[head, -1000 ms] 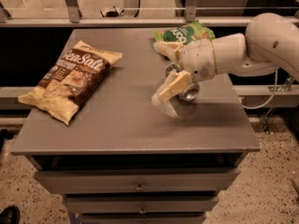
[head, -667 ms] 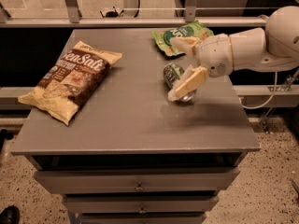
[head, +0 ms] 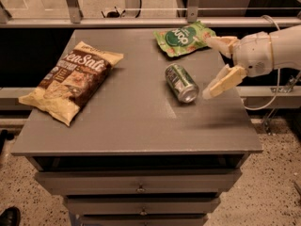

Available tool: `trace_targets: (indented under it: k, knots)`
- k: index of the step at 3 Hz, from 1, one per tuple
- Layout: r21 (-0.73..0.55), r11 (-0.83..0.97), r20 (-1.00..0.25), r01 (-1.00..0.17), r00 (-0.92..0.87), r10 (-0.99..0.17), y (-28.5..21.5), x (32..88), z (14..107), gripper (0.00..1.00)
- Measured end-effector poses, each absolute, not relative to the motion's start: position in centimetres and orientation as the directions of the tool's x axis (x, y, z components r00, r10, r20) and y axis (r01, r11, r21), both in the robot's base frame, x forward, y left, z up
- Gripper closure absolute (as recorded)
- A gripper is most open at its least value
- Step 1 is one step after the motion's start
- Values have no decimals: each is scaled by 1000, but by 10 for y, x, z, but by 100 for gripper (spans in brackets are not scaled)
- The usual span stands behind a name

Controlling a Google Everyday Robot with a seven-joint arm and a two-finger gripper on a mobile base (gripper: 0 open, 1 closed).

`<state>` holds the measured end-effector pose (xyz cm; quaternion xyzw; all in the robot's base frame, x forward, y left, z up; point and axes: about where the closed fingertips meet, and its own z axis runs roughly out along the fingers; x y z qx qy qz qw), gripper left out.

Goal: Knock green can over

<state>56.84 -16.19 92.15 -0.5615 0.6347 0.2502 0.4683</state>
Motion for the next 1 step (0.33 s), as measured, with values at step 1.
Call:
trace_targets:
  k: [1]
  knots:
    - [-189, 295, -840, -937, -1, -543, -207, 566, 914, 0]
